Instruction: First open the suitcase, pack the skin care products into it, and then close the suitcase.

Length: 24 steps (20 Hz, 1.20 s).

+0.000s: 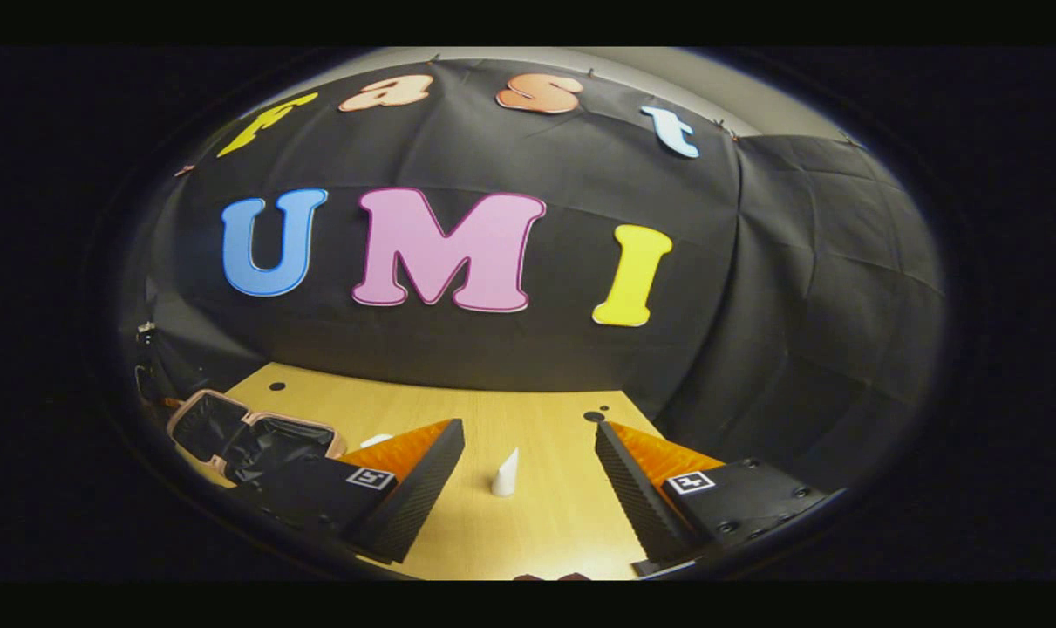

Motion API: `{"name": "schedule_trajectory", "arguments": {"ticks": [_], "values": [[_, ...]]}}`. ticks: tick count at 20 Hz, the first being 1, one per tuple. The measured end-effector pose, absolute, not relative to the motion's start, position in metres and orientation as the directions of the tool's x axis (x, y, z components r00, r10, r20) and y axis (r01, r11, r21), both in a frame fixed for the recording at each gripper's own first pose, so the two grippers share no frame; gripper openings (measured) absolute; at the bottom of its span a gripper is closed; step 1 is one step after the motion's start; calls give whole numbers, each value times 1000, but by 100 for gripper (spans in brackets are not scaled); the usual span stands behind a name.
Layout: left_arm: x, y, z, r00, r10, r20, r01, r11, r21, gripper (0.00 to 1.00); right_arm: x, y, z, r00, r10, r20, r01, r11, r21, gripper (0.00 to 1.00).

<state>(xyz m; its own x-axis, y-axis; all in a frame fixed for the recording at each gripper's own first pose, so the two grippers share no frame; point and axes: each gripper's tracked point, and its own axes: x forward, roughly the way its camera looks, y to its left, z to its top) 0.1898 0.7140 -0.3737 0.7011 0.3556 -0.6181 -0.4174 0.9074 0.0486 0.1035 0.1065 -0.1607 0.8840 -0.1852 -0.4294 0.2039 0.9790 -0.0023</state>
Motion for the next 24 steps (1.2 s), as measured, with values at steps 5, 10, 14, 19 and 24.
{"name": "schedule_trajectory", "arguments": {"ticks": [5,10,14,19,24], "values": [[201,653,-263,872,313,-376,-358,932,-55,97,106,100,-182,877,-202,-436,214,977,-22,96],[207,438,-206,961,11,-277,-40,994,-99,96,108,102,-229,876,-136,-462,126,991,-53,96],[202,254,-202,955,-150,-257,113,981,-155,96,113,99,-260,876,-71,-476,64,997,-31,97],[220,122,-244,916,-235,-325,204,971,-126,96,129,109,-317,846,4,-533,5,1000,16,97],[247,67,-314,843,-246,-477,237,968,-80,97,143,126,-388,791,71,-607,-18,996,93,97]]}}
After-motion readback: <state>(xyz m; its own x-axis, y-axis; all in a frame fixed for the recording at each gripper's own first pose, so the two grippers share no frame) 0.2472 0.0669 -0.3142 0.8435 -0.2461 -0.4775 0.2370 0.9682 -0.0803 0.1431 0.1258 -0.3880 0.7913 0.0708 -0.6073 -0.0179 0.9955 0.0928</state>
